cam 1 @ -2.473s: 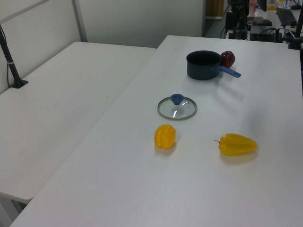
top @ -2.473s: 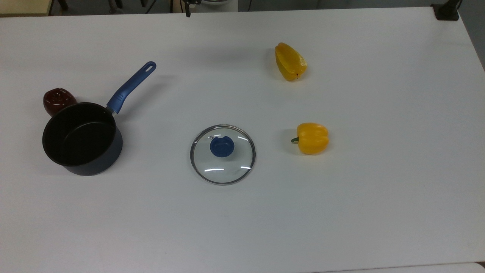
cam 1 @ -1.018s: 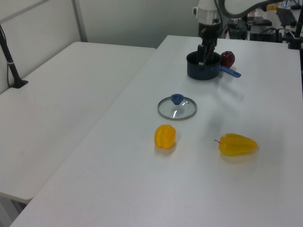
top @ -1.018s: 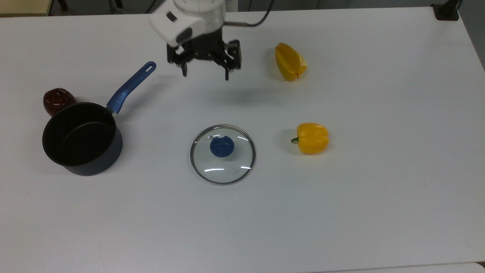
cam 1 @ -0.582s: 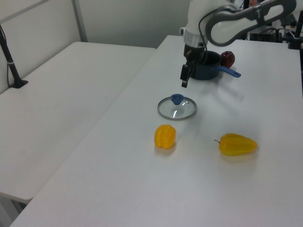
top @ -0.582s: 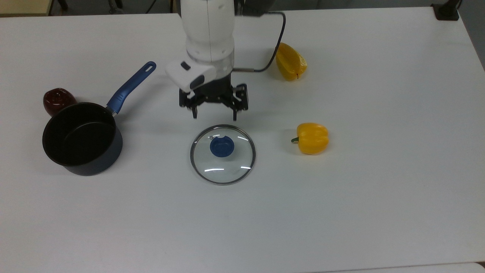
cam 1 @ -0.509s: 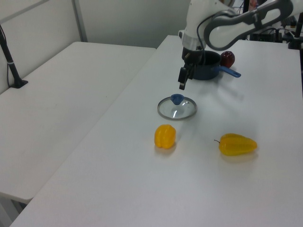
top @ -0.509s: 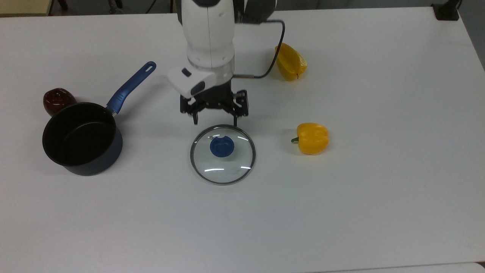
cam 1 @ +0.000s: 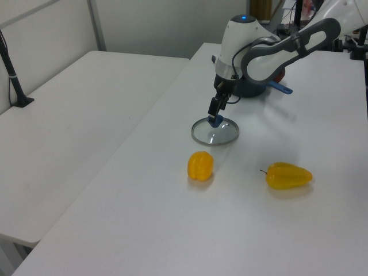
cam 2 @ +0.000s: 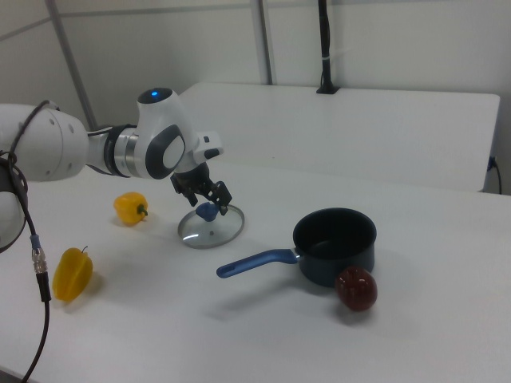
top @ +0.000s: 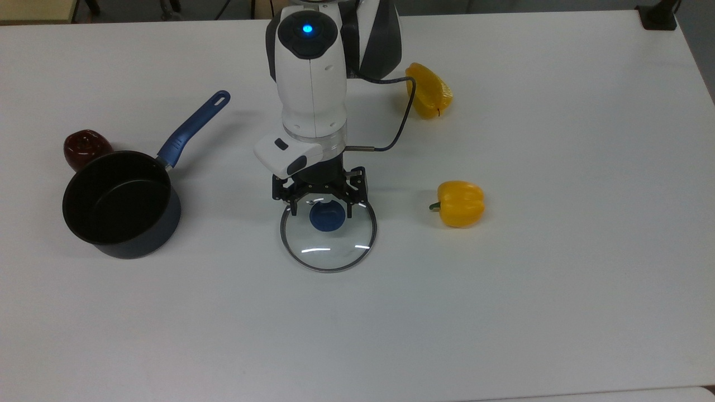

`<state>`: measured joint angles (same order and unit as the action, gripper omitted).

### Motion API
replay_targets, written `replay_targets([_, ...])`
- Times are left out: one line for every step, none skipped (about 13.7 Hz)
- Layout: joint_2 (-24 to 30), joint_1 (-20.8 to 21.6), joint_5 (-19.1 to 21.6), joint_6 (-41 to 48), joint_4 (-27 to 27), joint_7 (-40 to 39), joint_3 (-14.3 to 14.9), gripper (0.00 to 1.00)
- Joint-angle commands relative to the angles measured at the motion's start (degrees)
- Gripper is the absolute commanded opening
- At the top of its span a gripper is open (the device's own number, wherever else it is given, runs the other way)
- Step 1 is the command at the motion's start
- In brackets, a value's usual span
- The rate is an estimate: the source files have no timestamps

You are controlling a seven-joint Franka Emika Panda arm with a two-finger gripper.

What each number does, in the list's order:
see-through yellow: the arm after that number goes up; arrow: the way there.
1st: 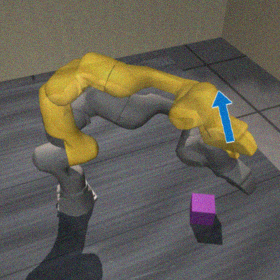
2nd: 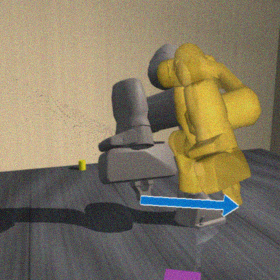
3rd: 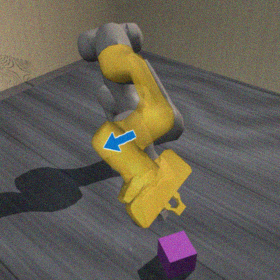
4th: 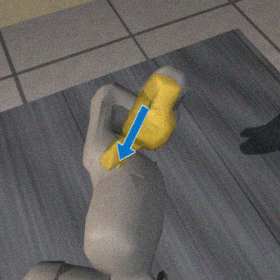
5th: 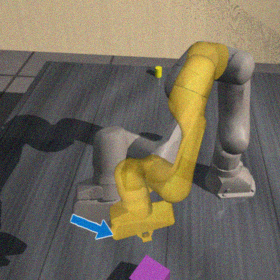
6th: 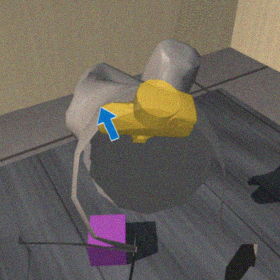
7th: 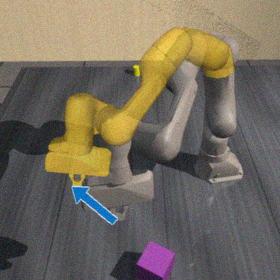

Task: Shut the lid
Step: 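Lower the gripper and grasp the lid's blue knob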

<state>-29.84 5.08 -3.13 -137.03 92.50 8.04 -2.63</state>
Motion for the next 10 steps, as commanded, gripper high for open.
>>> replay_targets([-0.83,0.72,0.93,-2.01,0.13,0.23,0.35,1.0])
replay_targets([-0.92,0.72,0.93,-2.01,0.13,0.23,0.35,0.97])
replay_targets([-0.92,0.81,0.93,-1.93,0.13,0.23,0.35,0.91])
replay_targets([-0.92,0.81,0.93,-1.93,0.13,0.23,0.35,0.84])
replay_targets([-0.92,1.15,0.93,-1.93,0.13,0.23,0.35,0.74])
replay_targets([-0.92,1.42,0.93,-1.84,0.13,0.23,0.35,0.63])
replay_targets([-0.83,1.42,0.93,-1.66,0.13,0.49,0.35,0.55])
replay_targets([-0.75,1.42,0.93,-1.57,0.13,1.45,0.35,0.48])
replay_targets([-0.48,1.33,0.93,-1.31,-0.04,2.5,0.35,0.45])
replay_targets([-0.13,1.16,0.93,-1.14,-0.13,3.38,0.35,0.43])
